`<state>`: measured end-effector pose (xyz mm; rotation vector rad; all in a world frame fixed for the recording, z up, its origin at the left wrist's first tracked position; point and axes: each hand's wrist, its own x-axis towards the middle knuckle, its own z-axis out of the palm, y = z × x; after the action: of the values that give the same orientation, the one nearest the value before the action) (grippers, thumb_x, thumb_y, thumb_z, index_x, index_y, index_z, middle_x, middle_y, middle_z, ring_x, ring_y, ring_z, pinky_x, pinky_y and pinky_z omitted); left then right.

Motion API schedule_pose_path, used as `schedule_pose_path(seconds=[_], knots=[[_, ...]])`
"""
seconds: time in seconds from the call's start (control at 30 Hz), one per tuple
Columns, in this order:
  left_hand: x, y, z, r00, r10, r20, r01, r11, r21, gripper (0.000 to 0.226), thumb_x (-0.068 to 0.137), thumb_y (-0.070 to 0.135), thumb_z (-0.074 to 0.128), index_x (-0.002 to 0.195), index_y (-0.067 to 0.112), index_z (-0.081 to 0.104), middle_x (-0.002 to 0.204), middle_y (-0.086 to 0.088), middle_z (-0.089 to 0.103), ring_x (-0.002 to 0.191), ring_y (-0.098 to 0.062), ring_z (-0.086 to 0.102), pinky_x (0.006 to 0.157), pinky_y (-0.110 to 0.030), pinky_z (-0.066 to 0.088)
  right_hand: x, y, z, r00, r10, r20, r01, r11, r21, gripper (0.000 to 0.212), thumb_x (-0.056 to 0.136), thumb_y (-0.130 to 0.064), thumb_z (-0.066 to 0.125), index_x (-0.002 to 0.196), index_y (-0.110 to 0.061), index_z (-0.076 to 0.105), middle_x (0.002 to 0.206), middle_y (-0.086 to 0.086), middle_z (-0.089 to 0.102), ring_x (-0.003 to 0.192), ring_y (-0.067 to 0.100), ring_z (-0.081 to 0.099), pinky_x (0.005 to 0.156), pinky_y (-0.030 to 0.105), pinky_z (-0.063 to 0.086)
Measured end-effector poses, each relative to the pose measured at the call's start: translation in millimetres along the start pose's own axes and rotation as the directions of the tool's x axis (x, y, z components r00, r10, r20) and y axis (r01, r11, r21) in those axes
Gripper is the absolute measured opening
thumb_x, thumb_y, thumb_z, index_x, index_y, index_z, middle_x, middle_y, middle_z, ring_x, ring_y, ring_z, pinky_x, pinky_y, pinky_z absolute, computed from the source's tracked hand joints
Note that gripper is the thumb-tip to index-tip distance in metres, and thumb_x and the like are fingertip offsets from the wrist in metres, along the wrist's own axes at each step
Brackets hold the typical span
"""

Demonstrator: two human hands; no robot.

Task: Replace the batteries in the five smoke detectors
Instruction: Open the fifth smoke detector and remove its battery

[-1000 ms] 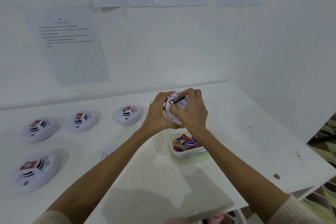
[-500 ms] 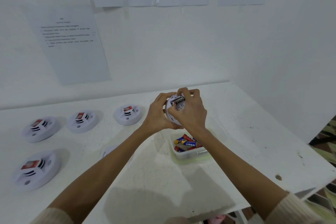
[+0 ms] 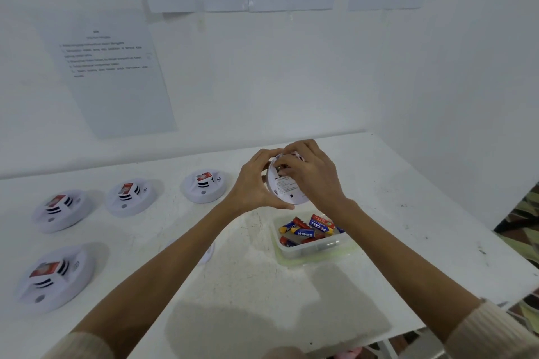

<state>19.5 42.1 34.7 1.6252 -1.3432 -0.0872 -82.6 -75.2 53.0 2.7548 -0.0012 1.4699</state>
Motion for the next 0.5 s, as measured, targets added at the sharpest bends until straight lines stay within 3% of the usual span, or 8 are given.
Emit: schedule_pose_path(seconds=[0.13,0.27,0.33,0.37,0.43,0.5], knots=[[3,2,0,0.999,0.024,0.029,-0.024,1.0,-0.01,0.09,0.044,0.031,0.088,0.121,0.029,0.043,0.116,0.015,0.05,0.105,-0.006,0.054,0.08,-0.012,0.049,-3,7,-4,0.99,-0.139,0.0,0.139,0.99,-0.021,0.021,0.062,-0.013,0.072,0.082,-0.015,0.069,0.086,0.0,0.07,0.081,0.02,0.062,0.06,0.022,0.048],[2,-2,1,0.999,0.005,0.054,-0.005,1.0,-0.011,0.09,0.042,0.035,0.088,0.12,0.028,0.044,0.115,0.015,0.05,0.104,0.003,0.051,0.081,-0.011,0.048,0,3,-7,0.988,-0.154,-0.008,0.154,0.988,-0.018,0.017,0.071,-0.022,0.058,0.079,-0.014,0.071,0.08,0.001,0.071,0.072,0.02,0.065,0.056,0.019,0.047],[2,-2,1,0.998,-0.012,0.057,0.013,1.0,-0.018,0.089,0.042,0.029,0.089,0.118,0.032,0.043,0.113,0.016,0.05,0.103,0.004,0.051,0.081,-0.011,0.048,2,-2,-10,0.999,0.01,-0.031,-0.005,0.991,0.132,0.023,0.079,-0.021,0.051,0.084,-0.011,0.071,0.083,0.003,0.07,0.074,0.02,0.065,0.059,0.023,0.05],[2,-2,0,0.998,-0.021,0.062,0.022,1.0,-0.018,0.09,0.042,0.028,0.089,0.117,0.035,0.042,0.114,0.015,0.05,0.103,0.004,0.05,0.081,-0.012,0.048,3,-4,-14,0.982,0.183,-0.039,-0.167,0.95,0.264,0.02,0.083,-0.016,0.051,0.086,-0.011,0.069,0.085,0.003,0.069,0.077,0.019,0.065,0.062,0.026,0.052],[-1,-2,-3,0.997,-0.04,0.062,0.041,0.999,-0.02,0.091,0.041,0.03,0.089,0.118,0.038,0.041,0.12,0.012,0.05,0.106,0.003,0.05,0.082,-0.012,0.048,4,-1,-21,0.857,0.514,0.029,-0.455,0.73,0.51,0.013,0.087,-0.007,0.055,0.088,-0.015,0.066,0.086,-0.003,0.066,0.079,0.013,0.063,0.067,0.025,0.054],[-4,-4,-8,0.996,-0.075,0.041,0.077,0.996,-0.04,0.091,0.04,0.03,0.09,0.117,0.039,0.042,0.124,0.009,0.05,0.108,0.003,0.05,0.081,-0.013,0.049,-5,10,-28,0.761,0.638,0.12,-0.594,0.61,0.525,0.016,0.087,-0.002,0.057,0.083,-0.017,0.062,0.08,-0.009,0.063,0.074,0.012,0.061,0.064,0.023,0.053]])
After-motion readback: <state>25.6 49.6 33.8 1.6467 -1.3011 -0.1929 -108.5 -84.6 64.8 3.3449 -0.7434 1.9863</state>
